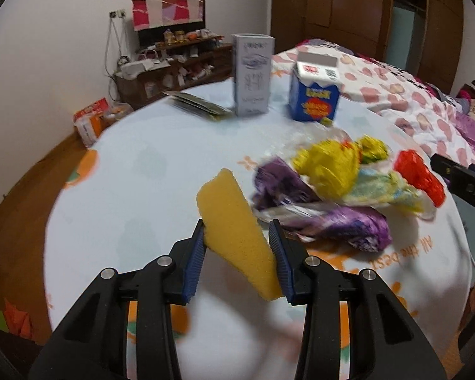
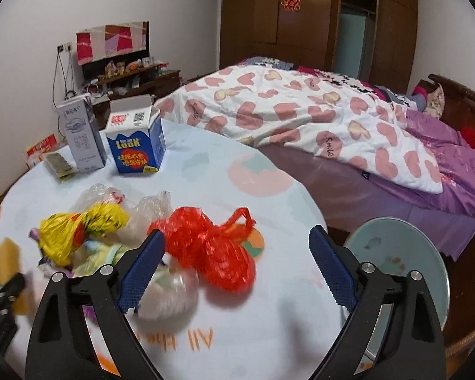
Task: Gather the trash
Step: 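Grasp the yellow sponge with the left gripper while the right gripper grasps the red plastic bag, then carry the yellow sponge and red bag over the wastebasket with both grippers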
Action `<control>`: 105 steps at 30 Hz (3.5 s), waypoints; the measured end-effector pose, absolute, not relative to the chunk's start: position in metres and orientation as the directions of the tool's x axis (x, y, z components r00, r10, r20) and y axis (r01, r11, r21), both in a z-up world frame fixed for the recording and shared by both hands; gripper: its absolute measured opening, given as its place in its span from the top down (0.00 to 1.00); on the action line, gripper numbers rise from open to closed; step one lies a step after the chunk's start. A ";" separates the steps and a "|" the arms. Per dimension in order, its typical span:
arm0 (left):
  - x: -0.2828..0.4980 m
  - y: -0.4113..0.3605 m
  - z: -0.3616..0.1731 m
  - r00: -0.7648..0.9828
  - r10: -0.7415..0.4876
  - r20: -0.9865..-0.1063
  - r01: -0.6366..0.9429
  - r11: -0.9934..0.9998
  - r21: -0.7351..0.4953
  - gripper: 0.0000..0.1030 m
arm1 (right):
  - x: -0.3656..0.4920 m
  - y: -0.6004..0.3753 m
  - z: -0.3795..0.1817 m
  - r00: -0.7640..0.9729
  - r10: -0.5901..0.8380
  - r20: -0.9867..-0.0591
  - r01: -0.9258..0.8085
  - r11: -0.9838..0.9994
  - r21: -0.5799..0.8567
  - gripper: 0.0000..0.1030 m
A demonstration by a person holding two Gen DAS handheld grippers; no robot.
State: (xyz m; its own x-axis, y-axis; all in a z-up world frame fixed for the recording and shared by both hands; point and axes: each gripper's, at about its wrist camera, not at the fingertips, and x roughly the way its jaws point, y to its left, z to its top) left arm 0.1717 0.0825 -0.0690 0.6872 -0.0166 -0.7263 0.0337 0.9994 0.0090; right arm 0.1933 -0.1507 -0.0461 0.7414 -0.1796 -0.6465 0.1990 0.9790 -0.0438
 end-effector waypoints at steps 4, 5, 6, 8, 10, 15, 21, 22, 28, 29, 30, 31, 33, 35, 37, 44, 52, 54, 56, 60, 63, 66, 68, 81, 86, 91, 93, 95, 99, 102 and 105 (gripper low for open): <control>0.179 0.093 -0.073 0.677 0.017 -0.735 -0.005 1.000 0.019 0.60 | 0.215 -0.150 -0.064 0.700 -0.169 -0.694 0.192 0.980 -0.044 0.12; 0.181 0.095 -0.074 0.672 0.021 -0.740 -0.010 1.000 0.018 0.60 | 0.220 -0.151 -0.070 0.686 -0.154 -0.711 0.188 0.982 -0.031 0.12; 0.182 0.095 -0.076 0.668 0.025 -0.744 -0.014 1.000 0.020 0.60 | 0.224 -0.152 -0.076 0.670 -0.140 -0.730 0.184 0.983 -0.019 0.18; 0.183 0.095 -0.079 0.663 0.026 -0.748 -0.013 1.000 0.024 0.60 | 0.228 -0.151 -0.084 0.644 -0.126 -0.754 0.180 0.984 -0.011 0.31; 0.184 0.095 -0.082 0.657 0.028 -0.753 -0.011 1.000 0.027 0.59 | 0.233 -0.154 -0.091 0.619 -0.086 -0.781 0.167 0.986 0.024 0.47; 0.184 0.094 -0.084 0.652 0.029 -0.758 -0.016 1.000 0.024 0.59 | 0.226 -0.157 -0.087 0.642 -0.058 -0.764 0.156 0.986 0.056 0.70; 0.176 0.093 -0.078 0.661 0.025 -0.750 -0.019 1.000 0.017 0.59 | 0.198 -0.154 -0.064 0.723 -0.087 -0.685 0.149 0.988 0.032 0.76; 0.176 0.093 -0.077 0.664 0.025 -0.748 -0.020 1.000 0.016 0.59 | 0.194 -0.154 -0.059 0.733 -0.090 -0.674 0.148 0.988 0.029 0.76; 0.163 0.089 -0.060 0.698 0.014 -0.716 -0.013 1.000 0.007 0.59 | 0.161 -0.159 -0.032 0.792 -0.072 -0.606 0.143 0.987 0.069 0.76; 0.161 0.088 -0.058 0.702 0.011 -0.712 -0.010 1.000 0.006 0.59 | 0.157 -0.160 -0.029 0.796 -0.068 -0.601 0.142 0.987 0.076 0.76; 0.159 0.086 -0.055 0.707 0.007 -0.707 -0.004 1.000 0.006 0.59 | 0.150 -0.161 -0.026 0.801 -0.064 -0.595 0.141 0.987 0.083 0.76; 0.157 0.084 -0.054 0.710 0.004 -0.704 0.001 1.000 0.007 0.59 | 0.145 -0.161 -0.025 0.804 -0.063 -0.592 0.140 0.986 0.085 0.76; 0.153 0.078 -0.051 0.717 -0.001 -0.697 0.015 1.000 0.014 0.59 | 0.137 -0.162 -0.023 0.807 -0.064 -0.586 0.138 0.987 0.082 0.76; 0.149 0.071 -0.049 0.717 -0.005 -0.697 0.029 0.999 0.023 0.59 | 0.130 -0.162 -0.022 0.809 -0.070 -0.583 0.136 0.988 0.070 0.76; 0.147 0.066 -0.048 0.716 -0.009 -0.698 0.038 0.999 0.026 0.59 | 0.122 -0.160 -0.023 0.809 -0.083 -0.582 0.138 0.989 0.051 0.76; 0.132 0.039 -0.041 0.729 -0.038 -0.683 0.098 0.994 0.050 0.59 | 0.099 -0.164 -0.028 0.809 -0.093 -0.581 0.152 0.987 0.053 0.76; 0.120 0.014 -0.035 0.736 -0.059 -0.675 0.137 0.989 0.063 0.60 | 0.081 -0.181 -0.032 0.804 -0.114 -0.584 0.186 0.980 0.065 0.76; 0.116 0.006 -0.034 0.738 -0.063 -0.672 0.147 0.987 0.069 0.60 | 0.075 -0.186 -0.031 0.804 -0.128 -0.581 0.198 0.979 0.058 0.76; 0.113 -0.001 -0.034 0.737 -0.070 -0.672 0.159 0.985 0.073 0.60 | 0.071 -0.191 -0.031 0.804 -0.140 -0.579 0.208 0.977 0.053 0.76; 0.106 -0.018 -0.034 0.738 -0.084 -0.669 0.188 0.978 0.085 0.60 | 0.062 -0.202 -0.030 0.804 -0.156 -0.574 0.230 0.972 0.057 0.76; 0.102 -0.027 -0.034 0.738 -0.092 -0.669 0.203 0.975 0.090 0.60 | 0.057 -0.210 -0.031 0.802 -0.169 -0.572 0.245 0.968 0.057 0.76; 0.100 -0.035 -0.033 0.737 -0.101 -0.669 0.217 0.972 0.092 0.60 | 0.054 -0.216 -0.031 0.800 -0.178 -0.573 0.257 0.965 0.058 0.76; 0.099 -0.040 -0.034 0.735 -0.108 -0.670 0.226 0.970 0.092 0.60 | 0.052 -0.220 -0.031 0.798 -0.187 -0.572 0.266 0.962 0.056 0.76; 0.100 -0.078 -0.035 0.716 -0.170 -0.677 0.304 0.949 0.083 0.60 | 0.039 -0.261 -0.040 0.765 -0.254 -0.591 0.346 0.937 0.045 0.76; 0.100 -0.097 -0.035 0.711 -0.191 -0.677 0.333 0.939 0.084 0.60 | 0.035 -0.280 -0.044 0.754 -0.276 -0.596 0.375 0.926 0.046 0.76; 0.099 -0.122 -0.036 0.700 -0.219 -0.680 0.376 0.922 0.090 0.60 | 0.031 -0.301 -0.047 0.741 -0.300 -0.601 0.409 0.911 0.049 0.76; 0.100 -0.134 -0.037 0.695 -0.229 -0.682 0.395 0.914 0.095 0.60 | 0.029 -0.311 -0.049 0.732 -0.313 -0.605 0.427 0.903 0.049 0.76; 0.101 -0.144 -0.039 0.685 -0.244 -0.686 0.413 0.906 0.090 0.60 | 0.028 -0.320 -0.050 0.725 -0.325 -0.608 0.440 0.897 0.046 0.76; 0.104 -0.167 -0.042 0.667 -0.265 -0.696 0.444 0.892 0.086 0.60 | 0.030 -0.339 -0.056 0.702 -0.347 -0.622 0.465 0.885 0.031 0.76; 0.107 -0.185 -0.043 0.653 -0.291 -0.700 0.473 0.878 0.076 0.60 | 0.037 -0.348 -0.064 0.685 -0.352 -0.638 0.469 0.883 0.016 0.76; 0.109 -0.203 -0.046 0.633 -0.318 -0.705 0.502 0.863 0.062 0.60 | 0.042 -0.359 -0.074 0.660 -0.353 -0.663 0.481 0.877 0.012 0.76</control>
